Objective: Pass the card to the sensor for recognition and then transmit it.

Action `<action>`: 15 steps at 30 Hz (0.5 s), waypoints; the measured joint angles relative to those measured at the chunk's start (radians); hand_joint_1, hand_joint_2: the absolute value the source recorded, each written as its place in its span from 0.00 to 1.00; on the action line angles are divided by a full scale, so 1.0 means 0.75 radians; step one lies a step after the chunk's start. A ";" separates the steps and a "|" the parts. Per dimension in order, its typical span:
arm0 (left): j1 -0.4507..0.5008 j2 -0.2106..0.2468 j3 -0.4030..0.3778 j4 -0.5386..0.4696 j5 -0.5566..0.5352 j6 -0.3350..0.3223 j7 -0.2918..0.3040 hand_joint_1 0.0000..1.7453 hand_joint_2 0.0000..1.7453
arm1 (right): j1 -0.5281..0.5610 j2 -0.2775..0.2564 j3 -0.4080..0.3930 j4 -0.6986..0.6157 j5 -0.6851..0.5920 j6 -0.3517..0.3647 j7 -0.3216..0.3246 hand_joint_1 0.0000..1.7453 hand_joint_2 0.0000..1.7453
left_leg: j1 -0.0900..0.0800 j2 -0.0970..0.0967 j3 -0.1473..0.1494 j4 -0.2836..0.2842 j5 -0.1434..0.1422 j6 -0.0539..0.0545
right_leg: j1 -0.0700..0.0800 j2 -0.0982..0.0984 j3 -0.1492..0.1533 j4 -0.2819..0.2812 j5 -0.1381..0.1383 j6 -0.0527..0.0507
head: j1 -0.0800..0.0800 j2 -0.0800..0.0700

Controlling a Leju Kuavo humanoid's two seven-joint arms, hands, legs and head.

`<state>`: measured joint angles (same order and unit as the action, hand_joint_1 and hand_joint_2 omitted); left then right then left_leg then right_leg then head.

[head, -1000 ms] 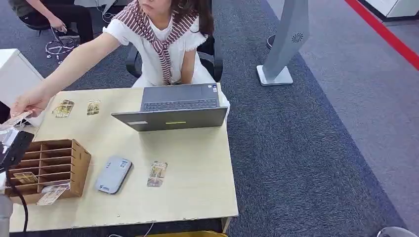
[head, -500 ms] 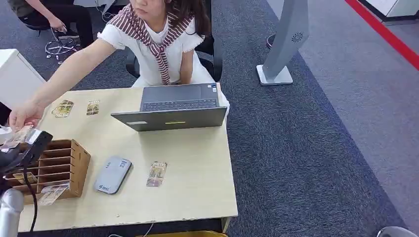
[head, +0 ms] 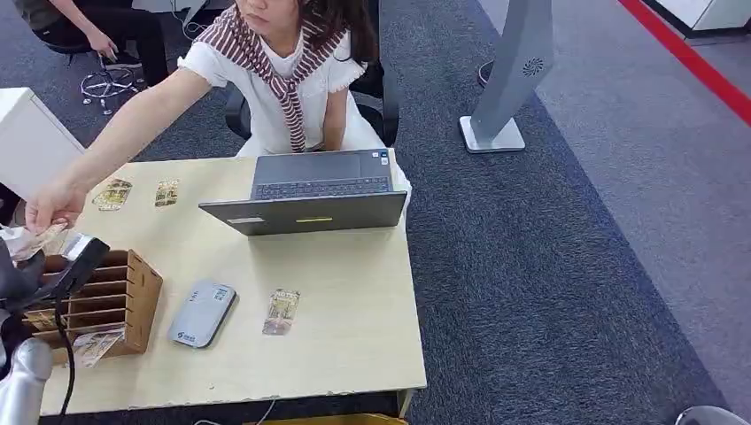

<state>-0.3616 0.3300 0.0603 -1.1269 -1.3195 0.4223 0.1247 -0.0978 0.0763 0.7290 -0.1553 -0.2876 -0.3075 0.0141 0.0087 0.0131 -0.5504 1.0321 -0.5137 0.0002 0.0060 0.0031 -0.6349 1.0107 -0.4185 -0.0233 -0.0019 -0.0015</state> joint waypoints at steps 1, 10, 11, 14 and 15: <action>0.001 0.000 -0.003 0.000 0.000 -0.006 0.000 1.00 1.00 | 0.000 0.000 0.000 0.000 0.001 0.000 -0.003 0.00 1.00 | 0.000 0.000 0.000 0.000 0.000 0.000 | 0.000 0.000 0.000 0.000 0.000 0.000 | 0.000 0.000; 0.000 -0.001 -0.014 -0.001 0.005 -0.018 -0.002 1.00 1.00 | 0.000 0.000 0.000 0.001 0.000 0.002 -0.006 0.00 1.00 | 0.000 0.000 0.000 0.000 0.000 0.000 | 0.000 0.000 0.000 0.000 0.000 0.000 | 0.000 0.000; 0.000 -0.001 -0.015 -0.001 0.007 -0.017 -0.003 1.00 1.00 | 0.000 0.000 0.000 0.001 0.001 0.002 -0.008 0.00 1.00 | 0.000 0.000 0.000 0.000 0.000 0.000 | 0.000 0.000 0.000 0.000 0.000 0.000 | 0.001 0.000; 0.002 -0.001 -0.025 -0.002 0.013 -0.017 -0.007 1.00 1.00 | 0.001 0.000 0.000 0.001 0.000 0.002 -0.008 0.00 1.00 | 0.000 0.000 0.000 0.000 0.000 0.000 | 0.000 0.000 0.000 0.000 0.000 0.000 | 0.001 0.000; 0.006 -0.001 -0.030 -0.007 0.014 -0.017 -0.008 1.00 1.00 | 0.001 0.000 0.000 0.001 -0.001 0.002 -0.008 0.00 1.00 | 0.000 0.000 0.000 0.000 0.000 0.000 | 0.000 0.000 0.000 0.000 0.000 0.000 | 0.000 0.000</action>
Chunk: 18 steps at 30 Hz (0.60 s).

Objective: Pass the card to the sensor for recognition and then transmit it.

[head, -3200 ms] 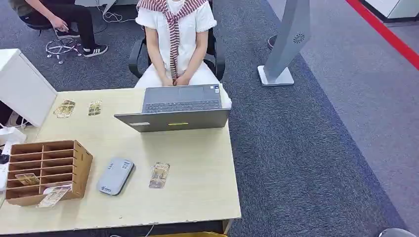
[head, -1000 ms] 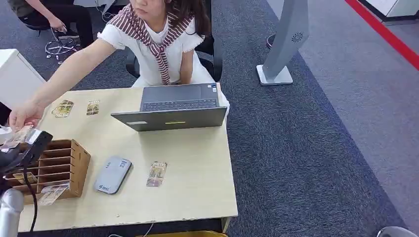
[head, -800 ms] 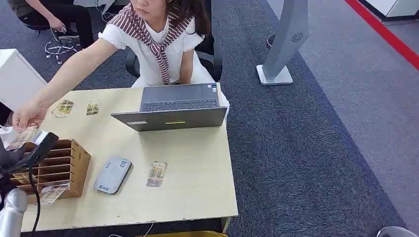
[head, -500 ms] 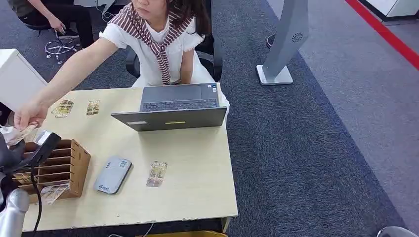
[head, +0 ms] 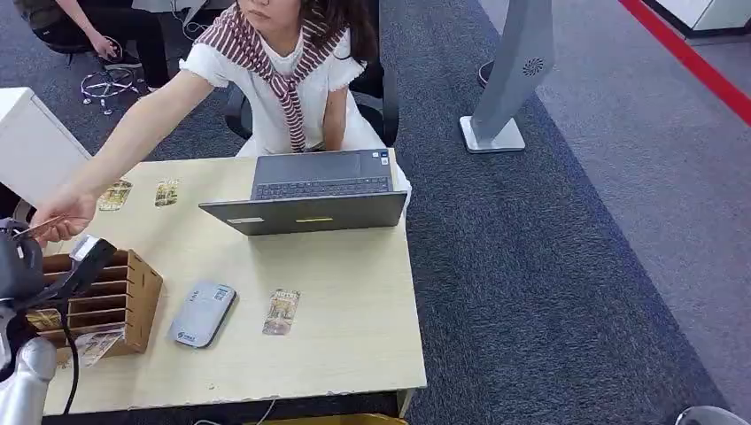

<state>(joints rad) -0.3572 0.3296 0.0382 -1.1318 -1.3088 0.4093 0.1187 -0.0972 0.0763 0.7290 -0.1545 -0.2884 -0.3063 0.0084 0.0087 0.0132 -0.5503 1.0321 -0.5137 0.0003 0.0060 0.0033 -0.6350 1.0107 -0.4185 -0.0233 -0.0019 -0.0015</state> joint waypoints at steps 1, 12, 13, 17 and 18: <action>0.004 0.000 -0.004 -0.007 0.003 -0.001 -0.006 1.00 1.00 | 0.000 0.000 0.000 0.000 0.000 0.000 0.000 0.00 1.00 | 0.000 0.000 0.000 0.000 0.000 0.000 | 0.000 0.000 0.000 0.000 0.000 0.000 | 0.000 0.000; 0.039 -0.004 -0.044 -0.074 0.020 -0.001 -0.037 1.00 1.00 | 0.002 0.000 0.000 0.001 -0.017 -0.001 -0.002 0.00 1.00 | 0.000 0.000 0.000 0.000 0.000 0.000 | 0.000 0.000 0.000 0.000 0.000 0.000 | 0.000 0.000; 0.047 -0.006 -0.054 -0.093 0.023 0.001 -0.053 1.00 1.00 | 0.003 0.000 0.000 0.001 -0.017 -0.001 -0.002 0.00 1.00 | 0.000 0.000 0.000 0.000 0.000 0.000 | 0.000 0.000 0.000 0.000 0.000 0.000 | 0.000 0.000; 0.080 -0.049 -0.137 -0.220 0.021 -0.003 -0.077 1.00 1.00 | 0.003 0.000 -0.001 0.001 -0.023 -0.005 -0.004 0.00 1.00 | 0.000 -0.002 -0.001 0.000 0.000 0.000 | 0.000 -0.001 0.000 0.000 0.000 0.000 | 0.001 0.001; 0.086 -0.059 -0.160 -0.245 0.019 -0.004 -0.075 1.00 1.00 | 0.003 0.000 -0.001 0.001 -0.023 -0.005 -0.005 0.00 1.00 | 0.000 -0.002 -0.002 0.000 0.000 0.000 | 0.000 -0.002 0.000 0.000 0.000 0.000 | 0.001 0.000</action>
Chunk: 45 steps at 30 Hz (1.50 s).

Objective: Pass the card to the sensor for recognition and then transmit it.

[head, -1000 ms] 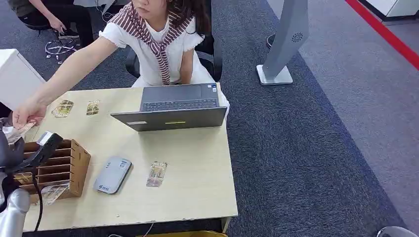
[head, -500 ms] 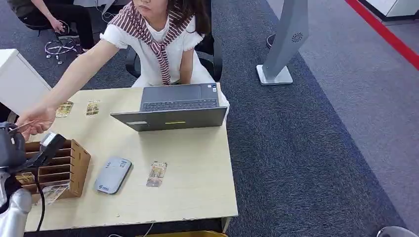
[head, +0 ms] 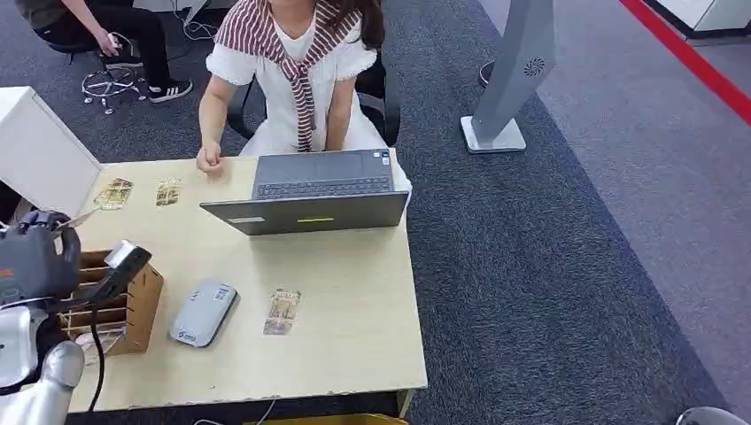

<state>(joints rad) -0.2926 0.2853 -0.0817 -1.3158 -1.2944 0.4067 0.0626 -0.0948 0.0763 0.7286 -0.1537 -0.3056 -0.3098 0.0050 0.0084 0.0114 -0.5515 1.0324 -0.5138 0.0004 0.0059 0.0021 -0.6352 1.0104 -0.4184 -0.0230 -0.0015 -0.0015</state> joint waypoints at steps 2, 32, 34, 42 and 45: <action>0.012 -0.013 -0.037 -0.043 -0.002 -0.002 0.000 1.00 1.00 | 0.001 0.000 0.000 0.000 -0.002 -0.001 -0.002 0.00 1.00 | 0.000 0.003 0.000 0.000 -0.001 0.001 | 0.000 0.002 0.000 0.000 0.000 0.000 | 0.000 0.000; 0.142 -0.064 -0.371 -0.259 -0.004 -0.290 0.154 1.00 1.00 | 0.006 0.000 0.006 0.004 -0.023 -0.036 -0.008 0.00 1.00 | 0.000 0.002 -0.001 0.001 -0.002 0.002 | 0.000 0.001 -0.001 0.000 -0.001 0.001 | 0.000 0.001; 0.192 -0.057 -0.373 -0.288 -0.005 -0.285 0.162 1.00 1.00 | 0.006 0.000 0.006 0.005 -0.026 -0.042 -0.009 0.00 1.00 | 0.000 0.002 -0.001 0.001 -0.002 0.002 | 0.000 0.001 -0.001 0.000 -0.001 0.001 | -0.001 0.000; 0.301 -0.045 -0.374 -0.350 -0.012 -0.278 0.167 1.00 1.00 | 0.008 0.000 0.006 0.005 -0.041 -0.045 -0.010 0.00 1.00 | 0.000 0.001 -0.003 0.001 -0.002 0.003 | 0.000 0.000 -0.002 0.000 -0.001 0.002 | -0.001 0.000; 0.334 -0.040 -0.375 -0.351 -0.012 -0.279 0.177 1.00 1.00 | 0.008 0.000 0.006 0.005 -0.038 -0.045 -0.011 0.00 1.00 | 0.000 0.001 -0.003 0.001 -0.002 0.003 | 0.000 0.000 -0.002 0.000 -0.001 0.002 | -0.001 0.000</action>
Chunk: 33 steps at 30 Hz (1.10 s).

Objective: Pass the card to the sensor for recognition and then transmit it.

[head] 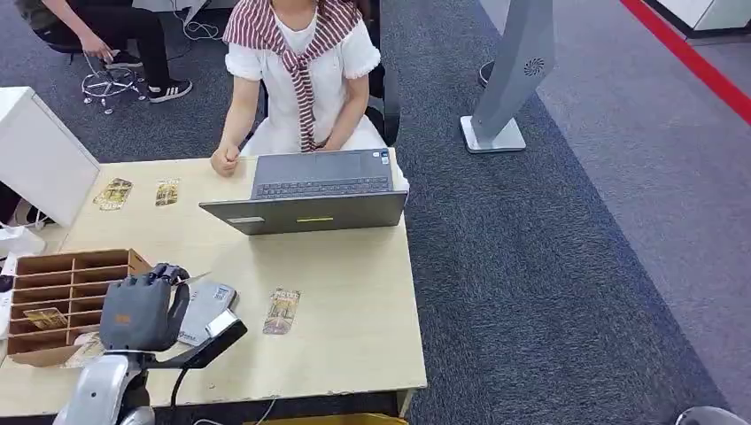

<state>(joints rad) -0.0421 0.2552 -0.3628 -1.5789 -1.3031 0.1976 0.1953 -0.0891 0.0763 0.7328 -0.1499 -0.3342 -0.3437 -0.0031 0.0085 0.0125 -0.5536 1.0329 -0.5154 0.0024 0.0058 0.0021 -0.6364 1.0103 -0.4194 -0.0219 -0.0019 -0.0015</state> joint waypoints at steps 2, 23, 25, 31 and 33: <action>0.014 0.003 0.001 0.000 0.000 0.000 0.000 1.00 1.00 | 0.000 0.000 0.000 0.000 0.000 0.000 0.000 0.00 1.00 | 0.000 0.000 0.000 0.000 0.000 0.000 | 0.000 0.000 0.000 0.000 0.000 0.000 | 0.000 0.000; 0.006 0.015 0.099 0.168 0.003 -0.080 0.028 1.00 1.00 | -0.005 0.000 0.027 0.000 0.022 0.003 0.011 0.00 1.00 | 0.000 0.000 0.000 0.000 0.000 0.000 | 0.000 0.000 0.000 0.000 0.000 0.000 | 0.000 0.000; 0.005 0.015 0.100 0.174 0.003 -0.080 0.028 1.00 1.00 | -0.005 0.000 0.027 0.000 0.022 0.003 0.011 0.00 1.00 | 0.000 0.000 0.000 0.000 0.000 0.000 | 0.000 0.000 0.000 0.000 0.000 0.000 | 0.000 0.000; 0.002 0.015 0.102 0.190 0.001 -0.104 0.032 1.00 1.00 | -0.005 0.000 0.028 0.000 0.022 0.004 0.011 0.00 1.00 | 0.000 0.000 0.000 0.000 0.000 0.000 | 0.000 0.000 0.000 0.000 0.000 0.000 | 0.001 0.000; 0.001 0.015 0.102 0.200 0.001 -0.129 0.036 1.00 1.00 | -0.005 0.000 0.029 0.000 0.023 0.004 0.012 0.00 1.00 | 0.000 0.000 0.000 0.000 0.000 0.000 | 0.000 0.000 0.000 0.000 0.000 0.000 | 0.000 0.000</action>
<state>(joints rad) -0.0415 0.2663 -0.2865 -1.4290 -1.3024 0.1007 0.2220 -0.0930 0.0763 0.7546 -0.1499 -0.3170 -0.3407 0.0057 0.0086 0.0122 -0.5536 1.0329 -0.5154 0.0024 0.0058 0.0018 -0.6364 1.0103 -0.4194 -0.0219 -0.0019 -0.0015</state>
